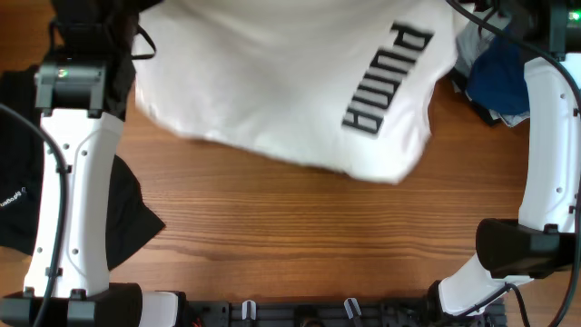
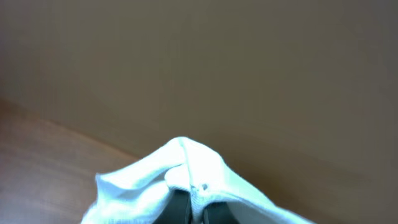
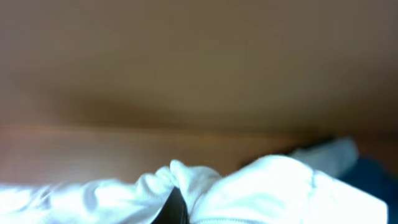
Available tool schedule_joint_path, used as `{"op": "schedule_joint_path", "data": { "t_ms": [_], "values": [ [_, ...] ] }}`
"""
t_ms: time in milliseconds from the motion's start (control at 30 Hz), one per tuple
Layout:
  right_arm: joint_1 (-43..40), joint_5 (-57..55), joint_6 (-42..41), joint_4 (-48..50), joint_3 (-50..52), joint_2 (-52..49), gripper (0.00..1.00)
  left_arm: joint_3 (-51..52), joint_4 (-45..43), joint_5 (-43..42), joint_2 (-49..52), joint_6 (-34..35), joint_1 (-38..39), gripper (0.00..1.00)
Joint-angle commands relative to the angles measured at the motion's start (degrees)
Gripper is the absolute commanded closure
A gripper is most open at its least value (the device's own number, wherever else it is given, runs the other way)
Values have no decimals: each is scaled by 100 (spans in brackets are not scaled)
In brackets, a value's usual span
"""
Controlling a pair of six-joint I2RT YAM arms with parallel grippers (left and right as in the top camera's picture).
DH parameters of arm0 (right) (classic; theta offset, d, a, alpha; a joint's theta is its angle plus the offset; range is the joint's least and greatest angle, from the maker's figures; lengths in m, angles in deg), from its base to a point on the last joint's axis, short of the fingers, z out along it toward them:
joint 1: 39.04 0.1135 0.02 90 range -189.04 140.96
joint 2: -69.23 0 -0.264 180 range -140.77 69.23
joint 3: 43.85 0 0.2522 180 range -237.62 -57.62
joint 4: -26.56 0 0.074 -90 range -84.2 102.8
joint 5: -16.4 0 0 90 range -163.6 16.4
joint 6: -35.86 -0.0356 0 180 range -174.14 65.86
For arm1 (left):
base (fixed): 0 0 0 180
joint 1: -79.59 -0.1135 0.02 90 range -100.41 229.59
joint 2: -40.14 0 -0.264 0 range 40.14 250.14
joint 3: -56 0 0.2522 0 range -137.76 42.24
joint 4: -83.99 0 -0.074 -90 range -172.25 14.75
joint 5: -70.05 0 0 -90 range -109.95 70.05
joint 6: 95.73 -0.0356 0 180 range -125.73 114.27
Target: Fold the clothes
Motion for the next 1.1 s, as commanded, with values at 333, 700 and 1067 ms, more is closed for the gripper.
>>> {"op": "schedule_joint_path", "data": {
  "t_ms": [333,700,1067],
  "values": [
    [13,-612,579,1860,-1515,129,96,-1401,-87,118,-160,-378,-334,96],
    [24,-763,61,-409,-1517,173,96,-1401,1132,-186,-258,-74,-157,96],
    [599,-1080,-415,-2557,-1515,1915,96,-1401,2940,518,-1224,-74,1475,96]
  ]
}}
